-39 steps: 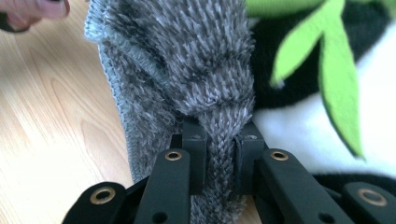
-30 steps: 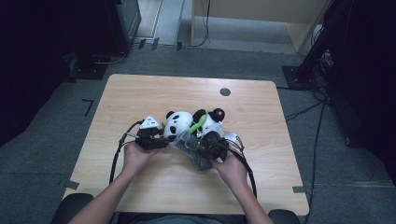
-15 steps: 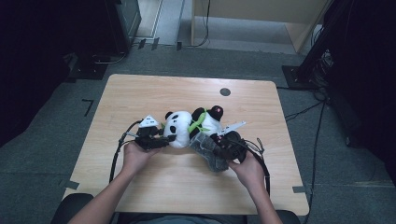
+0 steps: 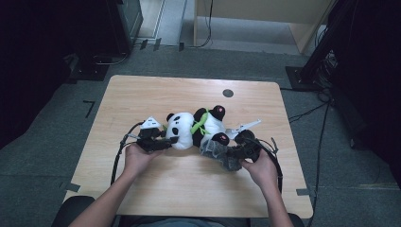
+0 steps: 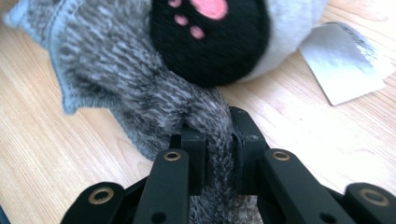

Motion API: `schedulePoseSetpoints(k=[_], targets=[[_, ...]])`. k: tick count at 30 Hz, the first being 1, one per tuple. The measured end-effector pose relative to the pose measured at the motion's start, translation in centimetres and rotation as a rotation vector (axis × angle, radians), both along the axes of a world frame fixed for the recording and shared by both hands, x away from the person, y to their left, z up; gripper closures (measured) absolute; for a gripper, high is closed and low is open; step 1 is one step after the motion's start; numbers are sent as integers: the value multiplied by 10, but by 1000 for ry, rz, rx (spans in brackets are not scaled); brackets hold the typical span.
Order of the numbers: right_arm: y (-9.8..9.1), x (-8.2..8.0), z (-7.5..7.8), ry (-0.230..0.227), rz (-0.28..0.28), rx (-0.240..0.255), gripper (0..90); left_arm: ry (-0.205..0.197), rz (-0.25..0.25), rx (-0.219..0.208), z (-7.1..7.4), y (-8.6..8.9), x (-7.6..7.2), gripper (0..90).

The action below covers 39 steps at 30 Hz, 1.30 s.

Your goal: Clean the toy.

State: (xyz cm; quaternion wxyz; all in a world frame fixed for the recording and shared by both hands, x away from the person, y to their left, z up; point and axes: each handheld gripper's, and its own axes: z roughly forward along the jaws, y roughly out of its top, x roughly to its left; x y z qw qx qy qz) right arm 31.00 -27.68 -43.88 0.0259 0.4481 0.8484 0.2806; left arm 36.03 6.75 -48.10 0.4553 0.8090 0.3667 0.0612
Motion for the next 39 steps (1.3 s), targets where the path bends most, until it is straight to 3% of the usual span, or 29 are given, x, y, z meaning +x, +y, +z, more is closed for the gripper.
schedulePoseSetpoints(k=[11, 16, 23, 26, 29, 32, 39], targets=[[-26, 3, 8, -8, -68, 10, 791, 5, 2, -4, 0, 0, 0, 513], [-43, 4, 13, -32, -131, 30, 792, 3, 5, -2, 0, 0, 0, 510], [-61, 8, 37, -92, -204, 80, 796, 7, 11, -2, 0, 0, 0, 504], [-58, 6, 53, -132, -202, 106, 797, 7, 11, -3, 1, -1, 0, 498], [-51, 5, 70, -167, -180, 165, 799, 6, 14, 0, 1, -1, -1, 494], [-36, 6, 84, -202, -147, 178, 799, 5, 12, 7, 2, -1, -1, 491], [11, 10, 92, -219, -43, 176, 799, 6, 22, 3, 2, -2, -2, 488]])
